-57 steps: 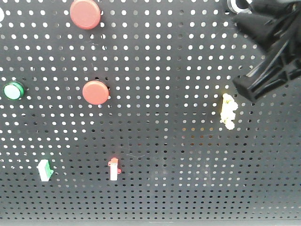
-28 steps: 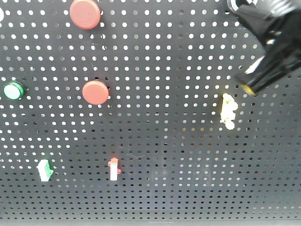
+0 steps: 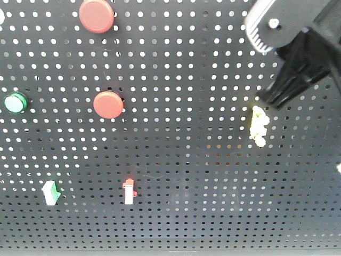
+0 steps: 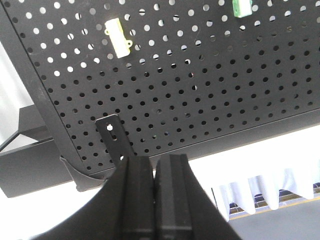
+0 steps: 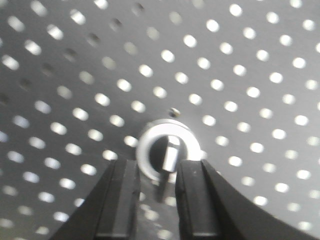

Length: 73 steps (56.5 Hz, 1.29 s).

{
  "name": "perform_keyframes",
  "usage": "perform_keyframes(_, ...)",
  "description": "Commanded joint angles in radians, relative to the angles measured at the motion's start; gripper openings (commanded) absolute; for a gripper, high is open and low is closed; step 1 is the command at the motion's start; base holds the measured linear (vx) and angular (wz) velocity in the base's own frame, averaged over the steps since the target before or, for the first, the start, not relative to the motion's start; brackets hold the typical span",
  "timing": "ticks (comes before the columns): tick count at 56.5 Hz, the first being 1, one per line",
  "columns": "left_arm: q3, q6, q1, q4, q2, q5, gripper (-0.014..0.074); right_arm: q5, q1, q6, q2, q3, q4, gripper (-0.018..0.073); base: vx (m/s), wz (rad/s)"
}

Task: Rotate knob clockwise with right arm
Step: 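Lower the open right gripper onto the silver knob and grip it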

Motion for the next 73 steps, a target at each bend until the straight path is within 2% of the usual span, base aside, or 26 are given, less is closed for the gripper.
perform_keyframes(1, 0.016, -0.004, -0.009, -0.005, 0.011, -0.083, -0.0006, -0.007, -0.001, 0.02, -0.025, -0.032, -0.086, 0.0275, 0.0, 0.0)
perform_keyframes(19, 0.016, -0.004, -0.009, -0.005, 0.011, -0.083, -0.0006, 0.004, -0.001, 0.178, -0.019, -0.032, -0.191, 0.0275, 0.0, 0.0)
perform_keyframes(50, 0.016, -0.004, -0.009, -0.005, 0.011, -0.083, -0.0006, 0.002, -0.001, 0.237, -0.013, -0.032, -0.12, 0.0275, 0.0, 0.0)
perform_keyframes(73, 0.016, -0.004, -0.009, -0.005, 0.011, -0.083, -0.0006, 0.002, -0.001, 0.236, 0.01, -0.032, -0.122, 0.0275, 0.0, 0.0)
